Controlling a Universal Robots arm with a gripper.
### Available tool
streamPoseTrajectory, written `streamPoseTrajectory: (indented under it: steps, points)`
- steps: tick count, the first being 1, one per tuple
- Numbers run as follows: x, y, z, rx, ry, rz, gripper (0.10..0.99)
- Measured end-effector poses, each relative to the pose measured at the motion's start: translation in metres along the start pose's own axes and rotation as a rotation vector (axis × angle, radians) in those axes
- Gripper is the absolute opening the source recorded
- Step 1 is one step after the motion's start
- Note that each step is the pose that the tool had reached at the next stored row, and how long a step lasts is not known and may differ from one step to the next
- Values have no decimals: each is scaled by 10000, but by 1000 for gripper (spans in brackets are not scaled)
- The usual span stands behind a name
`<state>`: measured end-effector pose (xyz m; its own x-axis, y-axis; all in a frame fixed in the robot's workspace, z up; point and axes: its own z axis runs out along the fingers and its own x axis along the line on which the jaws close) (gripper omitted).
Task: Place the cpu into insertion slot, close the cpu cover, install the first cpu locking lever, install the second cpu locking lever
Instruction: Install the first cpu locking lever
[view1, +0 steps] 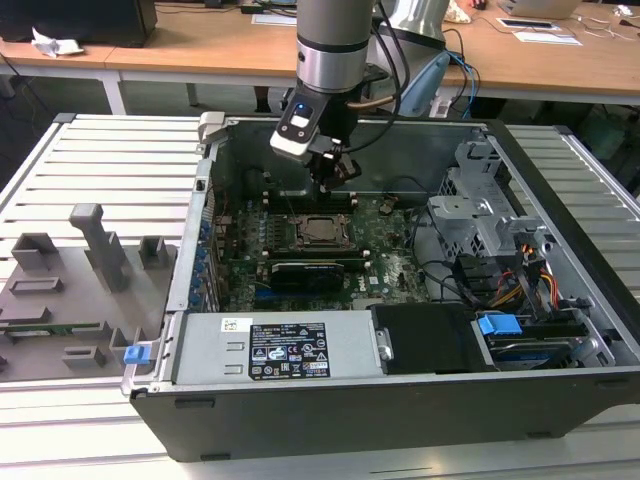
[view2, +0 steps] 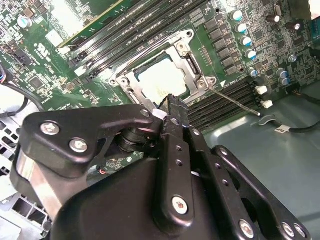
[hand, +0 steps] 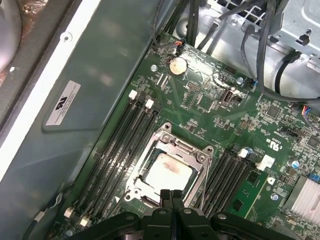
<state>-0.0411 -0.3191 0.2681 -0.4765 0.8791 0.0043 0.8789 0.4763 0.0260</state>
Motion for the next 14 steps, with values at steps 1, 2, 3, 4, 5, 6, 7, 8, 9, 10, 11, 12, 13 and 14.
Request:
streamPoseTrajectory:
  steps: [1, 2, 3, 4, 5, 6, 7, 8, 9, 10, 11, 12, 13, 14]
  points:
    - [0, 0, 0, 0, 1, -23, 106]
    - [0, 0, 0, 0, 1, -48, 106]
    - [0, 0, 0, 0, 2, -74, 106]
    - [0, 0, 0, 0, 3, -98, 106]
    - [0, 0, 0, 1, 3, -135, 106]
    - [0, 0, 0, 1, 4, -169, 106]
    - [0, 0, 0, 1, 6, -228, 106]
    - [0, 0, 0, 2, 8, -317, 106]
    - [0, 0, 0, 1, 9, -360, 106]
    - [0, 0, 0, 2, 10, -395, 106]
    - [0, 0, 0, 2, 12, -456, 106]
    - [0, 0, 0, 3, 13, -507, 106]
    - [0, 0, 0, 2, 15, -573, 106]
    - [0, 0, 0, 3, 17, -634, 106]
